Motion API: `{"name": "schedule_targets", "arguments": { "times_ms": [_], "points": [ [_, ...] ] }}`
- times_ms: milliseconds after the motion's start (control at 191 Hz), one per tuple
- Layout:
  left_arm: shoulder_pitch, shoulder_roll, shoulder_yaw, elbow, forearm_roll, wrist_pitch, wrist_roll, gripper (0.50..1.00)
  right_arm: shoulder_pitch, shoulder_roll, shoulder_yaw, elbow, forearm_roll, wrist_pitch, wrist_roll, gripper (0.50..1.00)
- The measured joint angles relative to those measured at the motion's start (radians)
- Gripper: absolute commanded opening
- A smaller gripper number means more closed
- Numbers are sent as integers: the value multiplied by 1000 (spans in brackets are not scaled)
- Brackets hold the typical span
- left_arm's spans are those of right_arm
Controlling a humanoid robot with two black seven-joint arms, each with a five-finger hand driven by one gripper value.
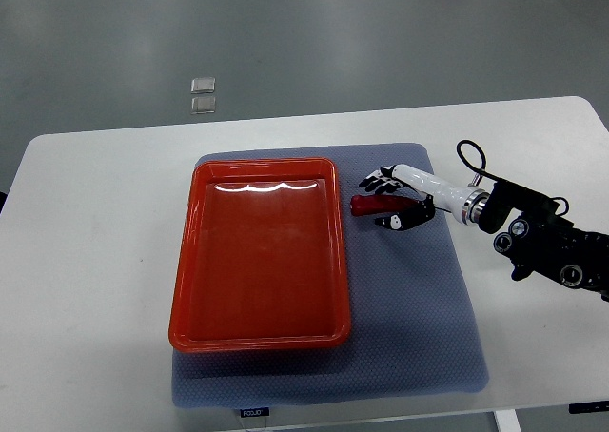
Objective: Place red pepper on red tray
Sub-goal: 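Close the right hand fingers around the red chili pepper, then lift the pepper with the right hand and carry it over the tray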
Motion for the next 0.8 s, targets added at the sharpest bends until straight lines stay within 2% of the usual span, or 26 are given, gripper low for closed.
{"name": "schedule_targets", "arguments": {
  "times_ms": [58, 340, 618, 801],
  "points": [
    [0, 0, 0, -1, 0, 0, 0, 1000, 0, 4, -8, -5, -9, -8, 3, 501],
    [0, 0, 0, -4, 0, 0, 0, 1000, 17, 14, -21, -11, -17, -46, 16, 500],
    [0, 0, 0, -2, 0, 0, 0, 1000, 125, -52, -6, 16, 2, -26, 16, 500],
    [0, 0, -1, -7, 0, 0, 0, 1000, 189, -25, -10, 35, 3, -10, 9, 500]
  ]
}}
